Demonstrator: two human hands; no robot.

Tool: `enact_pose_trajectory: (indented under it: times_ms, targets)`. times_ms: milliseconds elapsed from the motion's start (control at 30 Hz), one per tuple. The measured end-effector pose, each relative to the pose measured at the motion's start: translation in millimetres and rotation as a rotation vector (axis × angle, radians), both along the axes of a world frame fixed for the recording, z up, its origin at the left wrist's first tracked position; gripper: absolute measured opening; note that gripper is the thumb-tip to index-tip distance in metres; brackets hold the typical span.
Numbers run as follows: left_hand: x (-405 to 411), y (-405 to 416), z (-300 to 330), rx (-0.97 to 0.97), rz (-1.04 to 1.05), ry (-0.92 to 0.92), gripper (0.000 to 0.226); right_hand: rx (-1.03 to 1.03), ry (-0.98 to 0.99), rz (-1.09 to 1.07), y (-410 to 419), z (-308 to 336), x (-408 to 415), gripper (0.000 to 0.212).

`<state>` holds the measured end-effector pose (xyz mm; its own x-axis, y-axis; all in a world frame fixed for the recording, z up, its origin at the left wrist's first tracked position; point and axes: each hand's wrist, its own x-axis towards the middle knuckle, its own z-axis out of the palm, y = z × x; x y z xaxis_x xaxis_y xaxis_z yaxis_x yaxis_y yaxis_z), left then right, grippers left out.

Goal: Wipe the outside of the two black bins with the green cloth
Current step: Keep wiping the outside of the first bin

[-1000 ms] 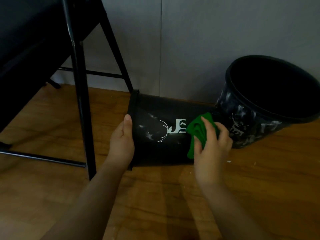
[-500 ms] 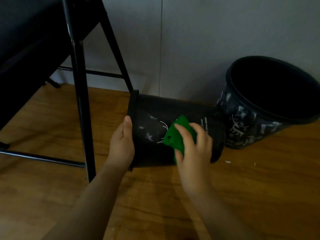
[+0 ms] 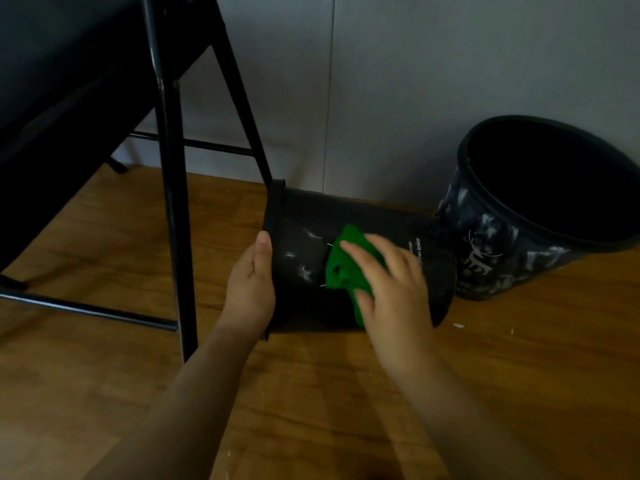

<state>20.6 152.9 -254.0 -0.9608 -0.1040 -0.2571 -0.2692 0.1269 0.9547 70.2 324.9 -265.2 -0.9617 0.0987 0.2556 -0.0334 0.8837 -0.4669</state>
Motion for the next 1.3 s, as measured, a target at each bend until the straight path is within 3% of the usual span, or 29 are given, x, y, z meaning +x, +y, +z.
enact_pose_trajectory:
  times_ms: [133,267,333,467,533,700,933,1067,1133,1300]
  targets:
    - [-2,2,0,0.027,0.009,-0.002,0.047,-0.097,0.018,-0.264,-8,8,-10,0.061]
    - [-1,0,-1,0.045,0.009,-0.001,0.045,0.017,0.024,0.035,-26,7,-2,0.062]
    - [0,-1,-1,0.041,-0.003,0.01,0.044,0.028,0.009,0.085,-17,6,-3,0.062]
    - [-2,0,-3,0.035,-0.013,0.023,0.046,-0.091,-0.012,-0.206,-7,9,-12,0.061]
    - [-3,0,-4,0.039,-0.018,0.015,0.046,-0.081,0.002,-0.241,-20,11,-10,0.062]
    - [0,0,-6,0.05,-0.025,0.052,0.049,0.036,0.036,0.108,-38,3,4,0.067]
    - [-2,1,-5,0.061,-0.059,0.024,0.046,-0.092,0.025,-0.281,-30,11,-9,0.062]
    - [-1,1,-7,0.09,-0.06,0.048,0.047,0.005,0.025,0.053,-47,11,-4,0.064]
    - [0,0,-7,0.104,-0.064,0.053,0.046,0.031,0.016,0.117,-36,11,-6,0.064]
    - [0,0,-6,0.094,-0.058,0.055,0.047,-0.046,0.01,-0.193,-36,17,-24,0.061]
